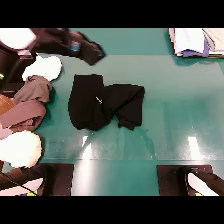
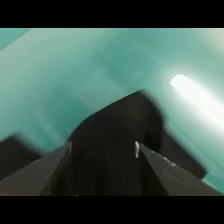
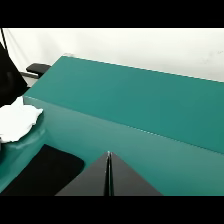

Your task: Fold the shirts.

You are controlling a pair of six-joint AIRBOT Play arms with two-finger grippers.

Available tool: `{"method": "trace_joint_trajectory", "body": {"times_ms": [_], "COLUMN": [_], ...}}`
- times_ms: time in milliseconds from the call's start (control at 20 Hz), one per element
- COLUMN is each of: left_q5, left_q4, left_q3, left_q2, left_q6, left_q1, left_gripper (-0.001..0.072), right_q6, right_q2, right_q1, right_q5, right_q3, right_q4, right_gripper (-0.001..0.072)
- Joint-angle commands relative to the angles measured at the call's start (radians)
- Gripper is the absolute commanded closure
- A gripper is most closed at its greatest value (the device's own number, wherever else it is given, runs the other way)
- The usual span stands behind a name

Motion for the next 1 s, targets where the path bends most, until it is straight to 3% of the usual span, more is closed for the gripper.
{"method": "trace_joint_trajectory", "body": {"times_ms": [0,150,400,750,950], "left_q5": [-0.171,-0.169,0.018,0.180,0.179], "left_q4": [0.000,-0.023,-0.118,-0.169,-0.228], "left_q3": [-0.056,-0.256,-0.624,-0.819,-0.827], "left_q2": [0.015,0.015,0.015,0.014,-0.029], "left_q6": [-0.063,-0.064,-0.061,-0.028,-0.027], "left_q1": [0.235,0.399,0.547,0.562,0.552], "left_gripper": [0.0218,0.0218,0.0218,0.0219,0.0219], "right_q6": [0.002,0.002,0.002,0.002,0.002], "right_q2": [-0.002,-0.003,-0.003,-0.003,-0.003], "right_q1": [0.001,0.001,0.001,0.001,0.001], "right_q5": [0.006,0.010,0.010,0.016,0.016], "right_q3": [0.002,0.002,0.002,0.001,0.001], "right_q4": [0.000,0.001,0.001,0.001,0.001], "right_gripper": [0.0691,0.0691,0.0691,0.0692,0.0692]}}
